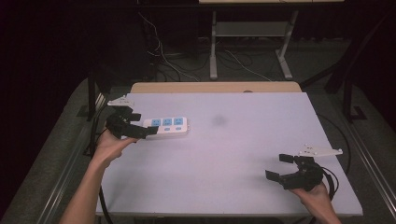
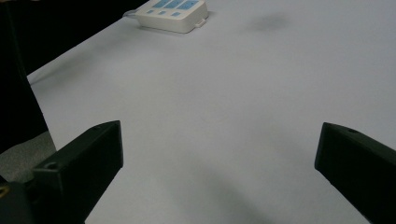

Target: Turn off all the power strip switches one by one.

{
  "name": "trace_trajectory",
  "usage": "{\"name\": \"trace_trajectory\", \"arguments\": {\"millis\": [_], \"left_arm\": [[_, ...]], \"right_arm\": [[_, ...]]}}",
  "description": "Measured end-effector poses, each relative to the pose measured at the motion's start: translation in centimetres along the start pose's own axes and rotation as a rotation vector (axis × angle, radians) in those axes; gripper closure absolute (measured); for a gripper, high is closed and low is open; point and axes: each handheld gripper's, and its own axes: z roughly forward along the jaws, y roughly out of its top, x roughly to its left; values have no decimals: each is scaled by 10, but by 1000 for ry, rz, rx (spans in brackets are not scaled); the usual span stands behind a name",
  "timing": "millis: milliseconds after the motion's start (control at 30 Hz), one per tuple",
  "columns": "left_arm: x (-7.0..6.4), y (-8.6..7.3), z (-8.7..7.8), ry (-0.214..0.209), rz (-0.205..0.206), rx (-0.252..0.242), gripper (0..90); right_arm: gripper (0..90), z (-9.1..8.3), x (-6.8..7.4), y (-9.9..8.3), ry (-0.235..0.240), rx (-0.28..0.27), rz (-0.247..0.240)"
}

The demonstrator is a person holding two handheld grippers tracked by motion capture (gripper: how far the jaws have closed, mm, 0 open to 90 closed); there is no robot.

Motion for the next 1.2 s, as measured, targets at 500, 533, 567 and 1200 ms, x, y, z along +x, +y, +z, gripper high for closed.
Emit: {"name": "trace_trajectory", "arguments": {"millis": [500,533,567,1200], "left_arm": [[14,11,14,30,1,35,143],[15,11,16,33,3,40,152],[15,11,18,35,1,42,163],[32,6,41,72,-12,96,449]], "right_arm": [[9,0,-1,0,-3,3,-3],[9,1,-1,0,-2,5,-5],[9,1,0,0,-2,5,-5],[9,1,-1,-1,-7,12,-6]]}}
